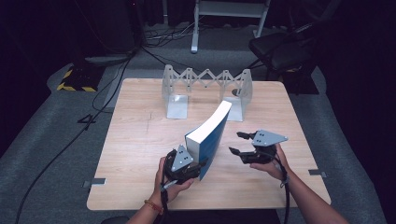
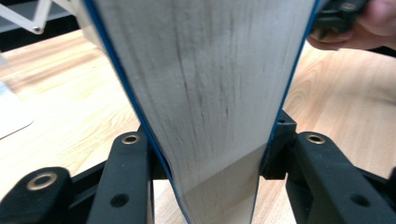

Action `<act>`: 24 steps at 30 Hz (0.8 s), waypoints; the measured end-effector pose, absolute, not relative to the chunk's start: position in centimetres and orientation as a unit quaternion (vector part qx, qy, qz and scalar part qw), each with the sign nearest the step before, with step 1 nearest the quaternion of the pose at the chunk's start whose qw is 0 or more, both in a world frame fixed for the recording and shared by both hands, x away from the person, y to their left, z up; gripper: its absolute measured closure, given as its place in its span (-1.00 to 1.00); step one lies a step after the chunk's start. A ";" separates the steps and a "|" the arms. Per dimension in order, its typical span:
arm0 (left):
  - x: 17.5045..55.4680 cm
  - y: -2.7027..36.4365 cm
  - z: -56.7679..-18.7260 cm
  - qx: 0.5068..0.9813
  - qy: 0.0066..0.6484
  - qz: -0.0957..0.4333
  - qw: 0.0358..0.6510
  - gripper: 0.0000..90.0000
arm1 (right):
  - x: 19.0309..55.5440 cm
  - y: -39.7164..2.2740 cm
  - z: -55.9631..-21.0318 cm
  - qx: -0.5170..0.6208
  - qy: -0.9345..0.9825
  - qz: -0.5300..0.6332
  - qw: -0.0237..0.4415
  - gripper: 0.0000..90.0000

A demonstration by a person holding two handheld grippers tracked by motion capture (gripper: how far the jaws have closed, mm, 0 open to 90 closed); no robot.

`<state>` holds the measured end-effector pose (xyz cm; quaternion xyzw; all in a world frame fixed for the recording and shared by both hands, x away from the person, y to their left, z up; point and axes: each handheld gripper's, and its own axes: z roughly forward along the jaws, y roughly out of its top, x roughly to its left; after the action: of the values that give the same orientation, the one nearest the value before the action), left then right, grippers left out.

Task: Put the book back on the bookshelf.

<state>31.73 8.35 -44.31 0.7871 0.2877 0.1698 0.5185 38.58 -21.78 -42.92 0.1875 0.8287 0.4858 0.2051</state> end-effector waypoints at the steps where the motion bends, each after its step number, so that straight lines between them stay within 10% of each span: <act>1: 31.9 8.4 -44.3 0.787 0.285 0.159 0.524 0.31 | 39.1 -23.0 -43.3 0.211 0.828 0.485 0.187 -0.23; 24: 32.5 5.5 -44.1 0.823 0.146 0.053 0.546 0.31 | 37.8 -28.9 -42.6 0.165 0.820 0.522 0.167 -0.32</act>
<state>32.51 5.45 -44.12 0.8229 0.1465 0.0535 0.5464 37.80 -28.87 -42.64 0.1648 0.8200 0.5219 0.1674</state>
